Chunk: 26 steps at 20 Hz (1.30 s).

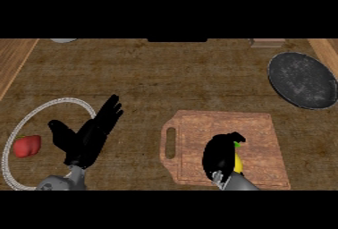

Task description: Pick the lemon from the cutting board and place it in the pan

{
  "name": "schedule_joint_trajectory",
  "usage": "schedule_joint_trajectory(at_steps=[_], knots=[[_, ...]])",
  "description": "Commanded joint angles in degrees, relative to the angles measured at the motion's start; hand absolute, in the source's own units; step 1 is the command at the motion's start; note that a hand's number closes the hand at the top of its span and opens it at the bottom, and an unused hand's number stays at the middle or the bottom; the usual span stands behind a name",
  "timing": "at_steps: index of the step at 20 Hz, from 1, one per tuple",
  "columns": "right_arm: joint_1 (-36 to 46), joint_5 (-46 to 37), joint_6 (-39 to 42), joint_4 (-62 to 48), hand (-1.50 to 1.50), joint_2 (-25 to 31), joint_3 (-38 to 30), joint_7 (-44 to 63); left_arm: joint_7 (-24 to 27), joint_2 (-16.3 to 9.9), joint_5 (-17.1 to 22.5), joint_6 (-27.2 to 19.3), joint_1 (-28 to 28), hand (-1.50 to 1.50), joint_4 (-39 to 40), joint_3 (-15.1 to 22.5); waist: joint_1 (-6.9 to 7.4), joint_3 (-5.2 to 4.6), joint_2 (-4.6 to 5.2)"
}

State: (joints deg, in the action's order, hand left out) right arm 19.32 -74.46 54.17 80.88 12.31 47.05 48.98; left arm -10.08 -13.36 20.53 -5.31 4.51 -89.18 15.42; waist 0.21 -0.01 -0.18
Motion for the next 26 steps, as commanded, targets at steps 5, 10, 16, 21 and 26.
schedule_joint_trajectory(at_steps=[5,10,16,21,26], knots=[[3.13,-5.0,-5.67,-3.06,1.5,5.93,4.45,-9.07,-4.19,0.11,-1.28,0.31,0.1,0.0,-3.77,-1.78,0.17,0.02,0.16],[-1.93,-5.71,-13.77,1.74,1.5,6.19,4.39,-10.46,-1.81,0.47,-0.59,2.7,0.23,0.0,0.08,-3.97,-0.21,0.03,0.13],[-9.67,10.3,-35.21,15.16,1.5,9.89,-10.23,-23.92,0.25,0.92,-0.87,1.73,-1.45,0.0,1.17,-4.1,-3.44,0.37,0.02],[-14.54,12.8,-51.24,25.0,1.5,16.27,-18.98,-30.46,0.42,0.18,0.49,2.4,-1.08,0.0,2.18,-6.36,-3.76,0.21,-0.2],[-20.59,26.54,-57.36,33.65,1.5,17.28,-30.77,-37.04,1.94,1.16,-0.95,2.57,-2.17,0.0,1.87,-4.67,-3.06,0.14,-0.09]])
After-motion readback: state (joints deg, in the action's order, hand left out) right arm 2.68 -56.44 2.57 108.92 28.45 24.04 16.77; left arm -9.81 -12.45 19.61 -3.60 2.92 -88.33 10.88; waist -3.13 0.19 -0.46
